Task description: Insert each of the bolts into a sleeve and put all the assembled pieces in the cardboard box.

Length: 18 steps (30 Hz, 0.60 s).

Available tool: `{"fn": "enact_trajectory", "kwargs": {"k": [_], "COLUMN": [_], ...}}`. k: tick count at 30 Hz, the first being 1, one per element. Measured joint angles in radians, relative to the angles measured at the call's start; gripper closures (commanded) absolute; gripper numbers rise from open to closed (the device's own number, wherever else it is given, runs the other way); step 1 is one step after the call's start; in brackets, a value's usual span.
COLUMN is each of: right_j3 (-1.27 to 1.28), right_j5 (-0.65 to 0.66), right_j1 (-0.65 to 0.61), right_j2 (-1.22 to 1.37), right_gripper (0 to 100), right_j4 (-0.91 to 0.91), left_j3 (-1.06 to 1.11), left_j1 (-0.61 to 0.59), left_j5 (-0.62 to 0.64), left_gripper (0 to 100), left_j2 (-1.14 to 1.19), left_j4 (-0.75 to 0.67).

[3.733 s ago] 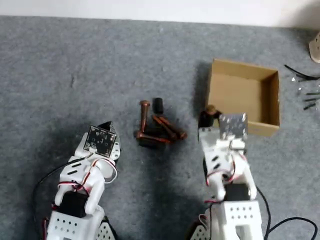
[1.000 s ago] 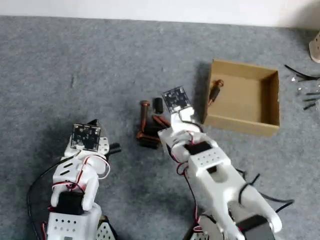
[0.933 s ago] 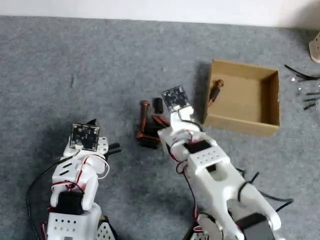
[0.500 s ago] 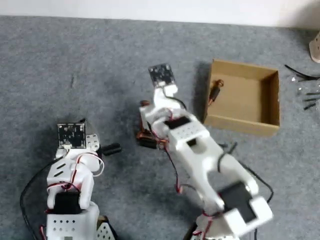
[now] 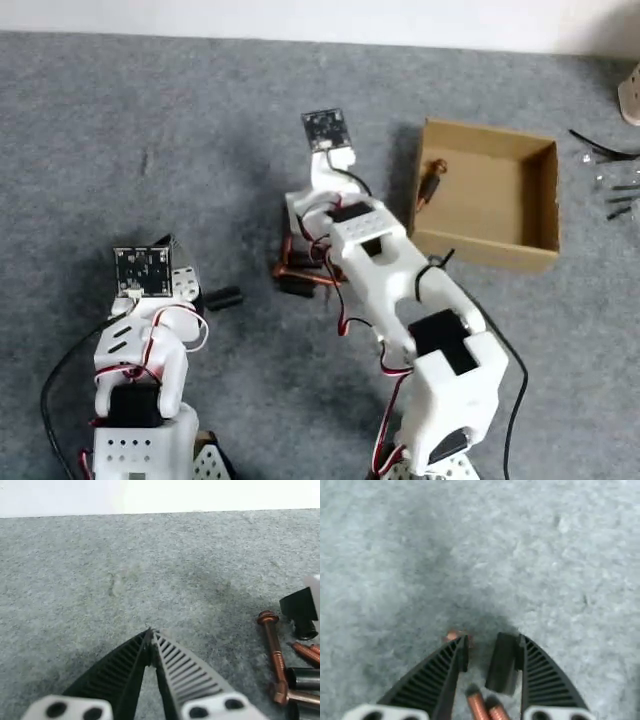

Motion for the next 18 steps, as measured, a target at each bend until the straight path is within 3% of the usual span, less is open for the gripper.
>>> {"fn": "enact_trajectory", "kwargs": {"k": [18], "right_j3": [0.0], "right_j5": [0.0], "right_j1": [0.003], "right_j2": [0.0], "right_gripper": [86.1], "right_j4": [0.064], "left_j3": [0.0], "left_j1": [0.0], "left_j5": [0.0], "left_gripper": [99], "left_j2": [0.0], "left_j4": [0.0]}}
